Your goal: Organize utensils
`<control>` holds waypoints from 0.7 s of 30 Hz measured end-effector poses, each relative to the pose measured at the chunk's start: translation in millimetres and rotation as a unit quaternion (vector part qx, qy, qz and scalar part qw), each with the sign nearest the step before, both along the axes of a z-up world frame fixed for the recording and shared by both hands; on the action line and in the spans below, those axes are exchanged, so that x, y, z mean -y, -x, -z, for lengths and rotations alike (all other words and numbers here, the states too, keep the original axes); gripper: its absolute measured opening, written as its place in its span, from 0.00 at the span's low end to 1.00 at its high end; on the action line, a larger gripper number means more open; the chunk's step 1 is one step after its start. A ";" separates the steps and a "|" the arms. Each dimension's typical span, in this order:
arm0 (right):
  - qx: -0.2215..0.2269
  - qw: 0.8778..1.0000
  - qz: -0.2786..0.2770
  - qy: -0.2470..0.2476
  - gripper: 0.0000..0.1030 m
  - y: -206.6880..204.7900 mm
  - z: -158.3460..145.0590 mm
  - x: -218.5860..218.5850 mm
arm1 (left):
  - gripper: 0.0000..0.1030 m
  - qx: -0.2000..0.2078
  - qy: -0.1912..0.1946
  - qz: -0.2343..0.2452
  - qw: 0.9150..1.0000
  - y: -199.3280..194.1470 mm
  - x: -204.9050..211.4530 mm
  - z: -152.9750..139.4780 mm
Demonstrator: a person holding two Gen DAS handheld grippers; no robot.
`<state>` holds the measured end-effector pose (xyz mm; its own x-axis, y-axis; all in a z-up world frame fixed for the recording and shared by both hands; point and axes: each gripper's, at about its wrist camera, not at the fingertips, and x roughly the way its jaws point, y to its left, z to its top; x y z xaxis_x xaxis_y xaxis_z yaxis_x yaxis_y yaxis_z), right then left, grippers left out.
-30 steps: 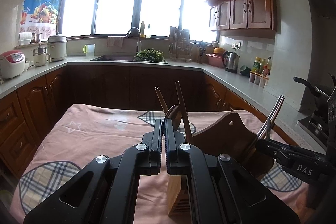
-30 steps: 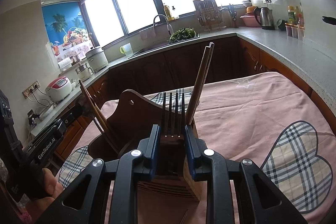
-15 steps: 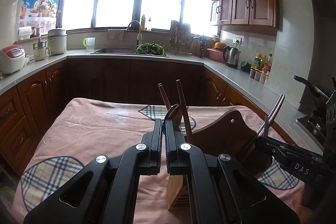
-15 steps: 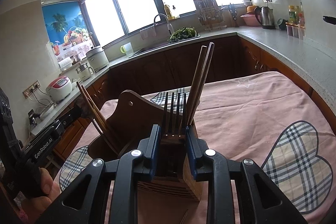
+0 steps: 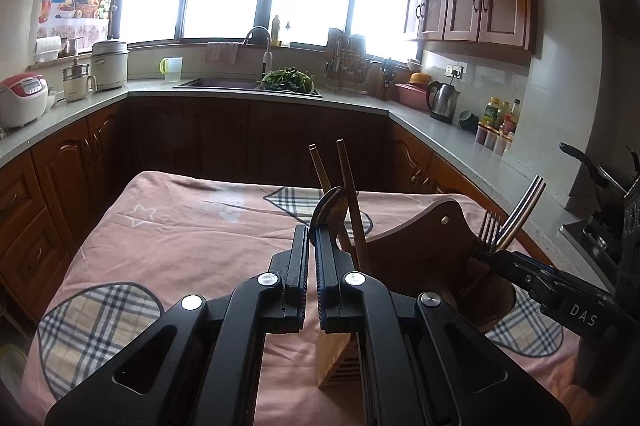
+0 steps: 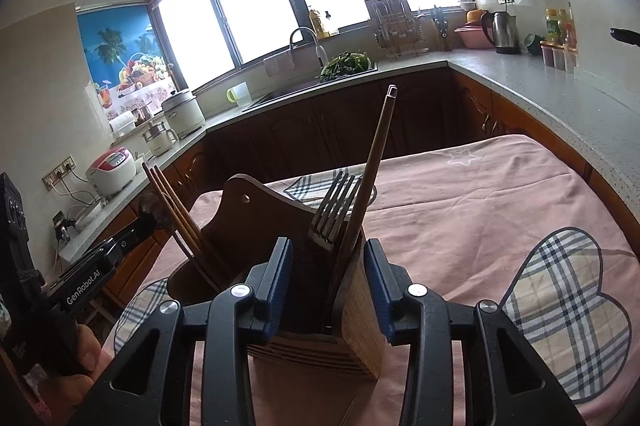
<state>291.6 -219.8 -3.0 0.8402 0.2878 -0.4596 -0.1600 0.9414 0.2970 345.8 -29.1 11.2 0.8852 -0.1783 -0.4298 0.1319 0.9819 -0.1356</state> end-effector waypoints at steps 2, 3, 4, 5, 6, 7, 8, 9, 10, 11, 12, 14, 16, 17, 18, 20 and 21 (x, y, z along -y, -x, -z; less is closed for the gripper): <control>0.003 1.000 0.002 0.000 0.42 2.2 -2.1 0.8 | 0.05 0.000 0.002 -0.001 1.000 1.9 -0.7 -0.5; 0.005 1.000 0.003 0.000 0.43 3.4 -3.3 1.3 | 0.08 0.000 0.003 0.001 1.000 2.9 -0.9 -1.2; 0.007 1.000 0.004 0.001 0.45 4.7 -4.6 1.6 | 0.14 0.000 0.004 0.002 1.000 3.8 -0.9 -2.5; 0.009 1.000 0.005 0.000 0.46 6.3 -5.8 2.2 | 0.19 0.001 0.004 0.002 1.000 5.6 -1.1 -3.3; 0.010 1.000 0.005 0.000 0.48 8.0 -7.0 2.5 | 0.30 0.003 0.005 0.002 1.000 7.8 -1.4 -4.2; 0.013 1.000 0.006 0.000 0.52 10.0 -8.0 3.2 | 0.41 0.005 0.005 0.002 1.000 10.5 -1.8 -4.7; 0.015 1.000 0.007 0.000 0.54 12.0 -8.9 3.9 | 0.47 0.007 0.005 0.000 1.000 13.4 -2.3 -5.3; 0.016 1.000 0.008 0.000 0.58 14.2 -9.4 4.7 | 0.56 0.009 0.007 -0.002 1.000 16.9 -3.1 -5.8; 0.018 1.000 0.009 -0.001 0.64 16.2 -9.7 5.8 | 0.61 0.012 0.008 -0.003 1.000 20.1 -4.9 -6.2; 0.018 1.000 0.010 -0.003 0.66 18.2 -9.6 7.2 | 0.65 0.013 0.009 -0.006 1.000 23.0 -6.6 -6.3; 0.018 1.000 0.011 -0.004 0.71 20.2 -9.5 9.0 | 0.73 0.013 0.010 -0.010 1.000 25.8 -8.7 -6.2; 0.017 1.000 0.013 -0.008 0.76 24.1 -8.9 12.5 | 0.80 0.014 0.016 -0.016 1.000 32.0 -13.7 -5.5; 0.016 1.000 0.015 -0.012 0.82 28.2 -8.1 16.0 | 0.87 0.008 0.019 -0.020 1.000 36.1 -17.5 -4.1; 0.016 1.000 0.016 -0.015 0.84 30.4 -7.9 17.5 | 0.89 0.005 0.021 -0.022 1.000 38.1 -19.1 -3.6; 0.016 1.000 0.016 -0.017 0.87 32.6 -7.7 18.6 | 0.91 0.003 0.022 -0.023 0.999 40.9 -21.0 -2.9; 0.017 1.000 0.016 -0.019 0.91 37.6 -8.0 19.5 | 0.94 0.002 0.020 -0.027 0.999 47.0 -23.4 -2.5; 0.017 0.999 0.016 -0.021 0.95 40.4 -8.1 19.7 | 0.97 0.000 0.018 -0.030 0.999 50.0 -24.7 -2.4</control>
